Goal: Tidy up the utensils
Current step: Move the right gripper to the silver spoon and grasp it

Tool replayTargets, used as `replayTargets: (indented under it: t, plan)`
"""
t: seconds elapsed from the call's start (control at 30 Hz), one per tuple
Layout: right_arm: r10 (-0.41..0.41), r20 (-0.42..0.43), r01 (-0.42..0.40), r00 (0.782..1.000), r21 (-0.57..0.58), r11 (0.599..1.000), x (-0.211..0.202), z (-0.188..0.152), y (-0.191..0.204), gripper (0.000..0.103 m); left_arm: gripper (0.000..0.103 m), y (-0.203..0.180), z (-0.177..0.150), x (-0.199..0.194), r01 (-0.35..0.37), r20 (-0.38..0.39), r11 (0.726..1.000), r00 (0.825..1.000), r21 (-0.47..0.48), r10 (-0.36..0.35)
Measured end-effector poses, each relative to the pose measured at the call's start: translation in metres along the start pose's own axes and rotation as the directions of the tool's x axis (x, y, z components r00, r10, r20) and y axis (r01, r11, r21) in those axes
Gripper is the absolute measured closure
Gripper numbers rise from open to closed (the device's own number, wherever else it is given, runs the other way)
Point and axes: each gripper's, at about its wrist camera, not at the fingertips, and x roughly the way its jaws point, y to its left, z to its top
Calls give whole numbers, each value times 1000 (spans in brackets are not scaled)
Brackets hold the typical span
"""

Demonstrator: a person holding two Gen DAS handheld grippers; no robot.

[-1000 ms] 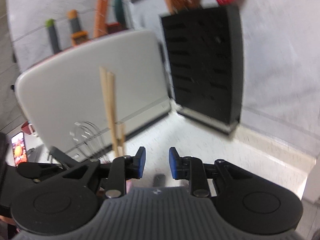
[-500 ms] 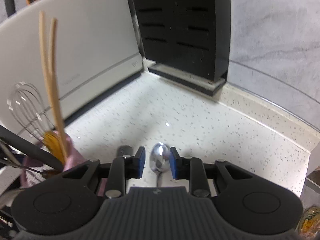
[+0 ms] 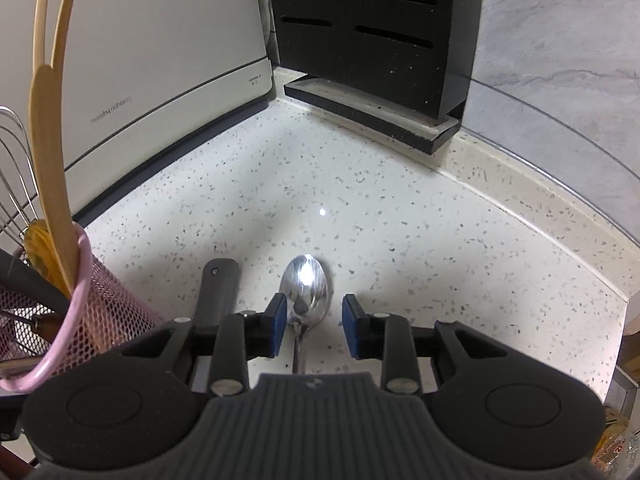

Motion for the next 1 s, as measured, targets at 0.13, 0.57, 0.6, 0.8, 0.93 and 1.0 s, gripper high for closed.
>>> replayTargets:
  t: [0.13,0.57,0.6,0.8,0.93,1.0]
  plan:
    - [-3,-7,3,1000,-10,1000,4,0,3,74,18,0,0,0,0,0,1000,1000,-1,0]
    - [-29,-4,29,1000,-61,998,8,2,12,73,18,0,0,-1,0,0,1000,1000,-1,0]
    - [-30,-4,30,1000,-61,998,8,2,12,73,18,0,0,-1,0,0,1000,1000,-1,0]
    - [-56,0,56,998,-101,993,8,1,18,81,18,0,0,-1,1,0,1000,1000,-1,-1]
    - [-46,3,46,999,-86,995,7,2,15,90,18,0,0,-1,1,0,1000,1000,0,-1]
    - [-43,22,45,999,-85,995,2,5,15,102,18,0,0,-1,0,0,1000,1000,-1,0]
